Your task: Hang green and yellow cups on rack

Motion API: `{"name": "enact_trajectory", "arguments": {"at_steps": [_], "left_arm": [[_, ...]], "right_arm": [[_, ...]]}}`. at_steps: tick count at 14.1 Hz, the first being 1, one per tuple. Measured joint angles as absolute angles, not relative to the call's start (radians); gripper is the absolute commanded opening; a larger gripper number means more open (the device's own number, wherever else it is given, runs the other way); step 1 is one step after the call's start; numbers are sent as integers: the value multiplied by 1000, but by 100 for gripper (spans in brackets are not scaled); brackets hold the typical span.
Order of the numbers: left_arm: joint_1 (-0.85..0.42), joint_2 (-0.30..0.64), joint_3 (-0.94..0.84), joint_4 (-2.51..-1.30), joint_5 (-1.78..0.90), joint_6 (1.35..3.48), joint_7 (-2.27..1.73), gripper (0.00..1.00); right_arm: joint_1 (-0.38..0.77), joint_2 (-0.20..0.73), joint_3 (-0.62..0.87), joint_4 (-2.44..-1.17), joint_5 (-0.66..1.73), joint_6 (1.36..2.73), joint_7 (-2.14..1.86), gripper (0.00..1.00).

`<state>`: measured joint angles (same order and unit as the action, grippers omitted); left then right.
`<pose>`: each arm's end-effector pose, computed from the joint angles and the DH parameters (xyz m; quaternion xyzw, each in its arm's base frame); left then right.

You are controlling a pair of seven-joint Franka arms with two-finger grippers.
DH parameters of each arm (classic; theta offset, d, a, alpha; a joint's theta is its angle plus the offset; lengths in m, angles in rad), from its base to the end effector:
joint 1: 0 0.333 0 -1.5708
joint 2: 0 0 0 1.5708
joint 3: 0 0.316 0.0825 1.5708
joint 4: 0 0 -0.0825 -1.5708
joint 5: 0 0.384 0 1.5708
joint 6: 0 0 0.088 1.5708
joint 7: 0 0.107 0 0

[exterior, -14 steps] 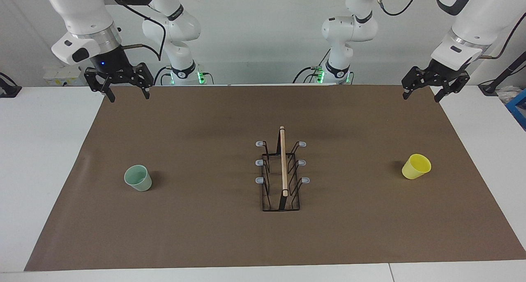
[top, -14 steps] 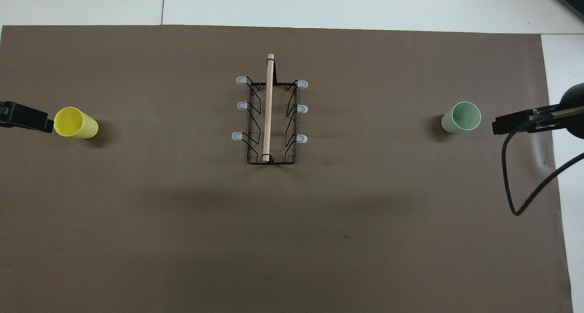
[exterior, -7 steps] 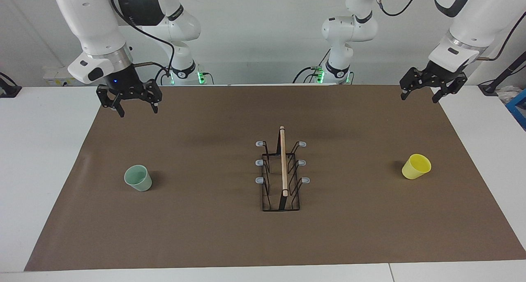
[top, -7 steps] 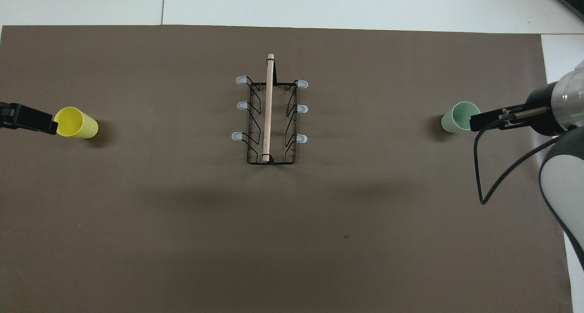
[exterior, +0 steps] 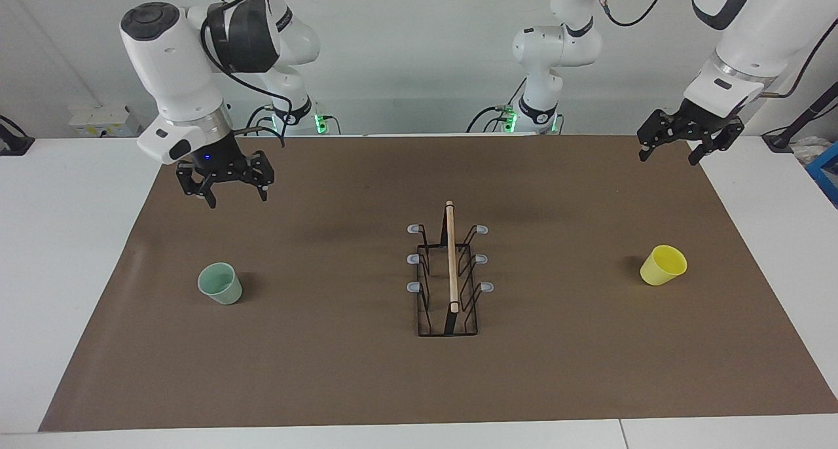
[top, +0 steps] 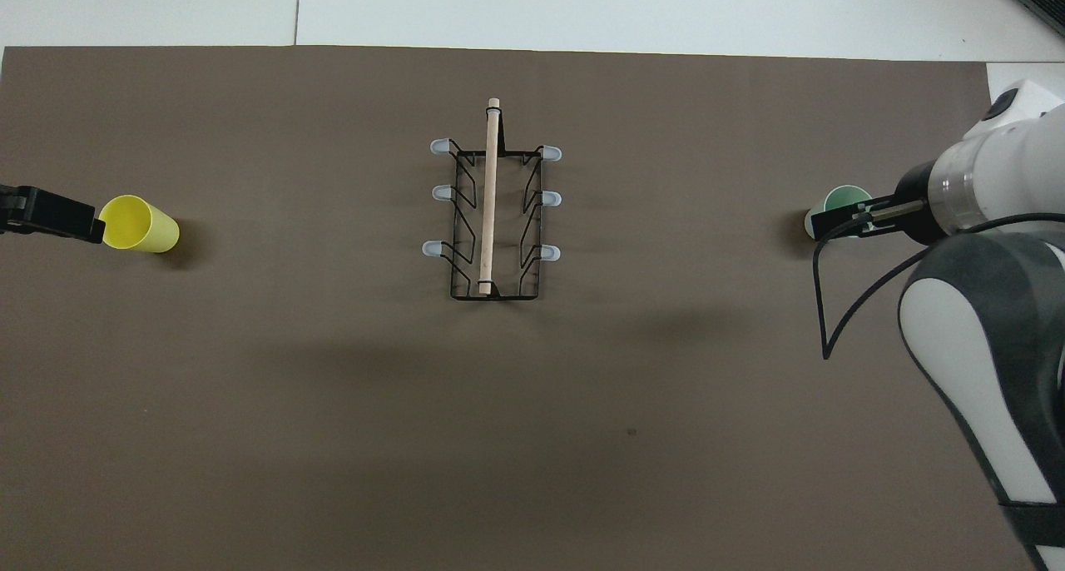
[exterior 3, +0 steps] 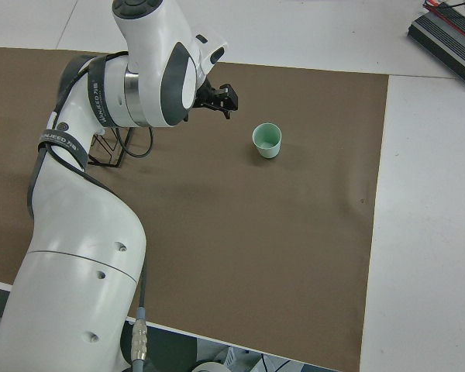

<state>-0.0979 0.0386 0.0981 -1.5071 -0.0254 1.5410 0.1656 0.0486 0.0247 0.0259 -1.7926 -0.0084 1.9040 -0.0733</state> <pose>0.5639 -0.0038 0.6304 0.9965 -0.0830 -0.0014 0.0110 0.5782 0.0424 0.5342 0.9962 0.0749 0.0433 0.0037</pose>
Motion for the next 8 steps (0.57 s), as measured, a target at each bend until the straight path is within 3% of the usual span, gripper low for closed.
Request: {"name": "enact_trajectory", "arguments": {"at_steps": [4, 8], "left_arm": [[-98, 51, 102, -1514, -25, 1543, 159, 100], [-99, 126, 132, -1494, -40, 1568, 144, 100]], "right_arm": [[62, 81, 26, -1807, -50, 1931, -74, 100], [105, 128, 27, -1810, -196, 1923, -123, 100]]}}
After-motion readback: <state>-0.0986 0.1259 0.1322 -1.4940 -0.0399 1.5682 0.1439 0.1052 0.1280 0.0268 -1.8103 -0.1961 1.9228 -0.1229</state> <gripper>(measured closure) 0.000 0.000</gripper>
